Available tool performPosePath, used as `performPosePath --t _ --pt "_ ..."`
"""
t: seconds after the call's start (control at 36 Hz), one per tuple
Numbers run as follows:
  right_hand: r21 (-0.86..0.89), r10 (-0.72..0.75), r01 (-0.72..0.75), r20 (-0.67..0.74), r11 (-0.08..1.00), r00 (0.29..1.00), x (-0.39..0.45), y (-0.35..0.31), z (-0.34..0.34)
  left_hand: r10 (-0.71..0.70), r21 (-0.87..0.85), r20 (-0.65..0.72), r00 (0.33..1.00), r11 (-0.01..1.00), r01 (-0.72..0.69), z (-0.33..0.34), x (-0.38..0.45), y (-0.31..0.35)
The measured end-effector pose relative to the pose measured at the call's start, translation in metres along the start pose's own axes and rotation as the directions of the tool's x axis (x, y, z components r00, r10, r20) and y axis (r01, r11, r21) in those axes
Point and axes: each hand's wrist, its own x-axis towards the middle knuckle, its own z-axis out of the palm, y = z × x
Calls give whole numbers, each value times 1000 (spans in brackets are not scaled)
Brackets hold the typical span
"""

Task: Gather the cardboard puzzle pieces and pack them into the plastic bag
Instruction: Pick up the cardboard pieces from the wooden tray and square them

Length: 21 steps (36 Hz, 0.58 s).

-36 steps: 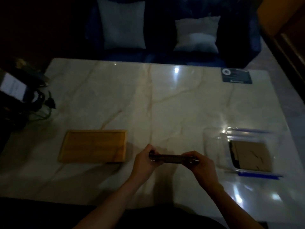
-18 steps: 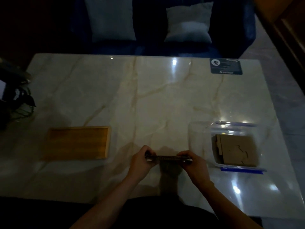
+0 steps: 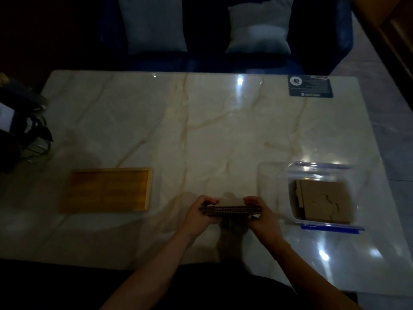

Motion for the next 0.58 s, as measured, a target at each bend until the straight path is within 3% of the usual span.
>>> performPosePath --t 0.14,0.33,0.44,0.58 --pt "62 -17 17 3 998 1000 -6 -1 -6 16 22 7 1000 1000 -16 -6 -4 1" --pt "22 -13 13 -20 1000 1000 -7 0 -2 2 -35 -16 1000 999 -3 1 -17 7" --pt "3 -20 20 -76 1000 997 -7 0 5 21 -82 -92 996 996 -29 14 -19 11" --pt "-25 -31 29 -109 999 994 -8 1 4 103 -14 -150 983 994 -106 15 -19 8"
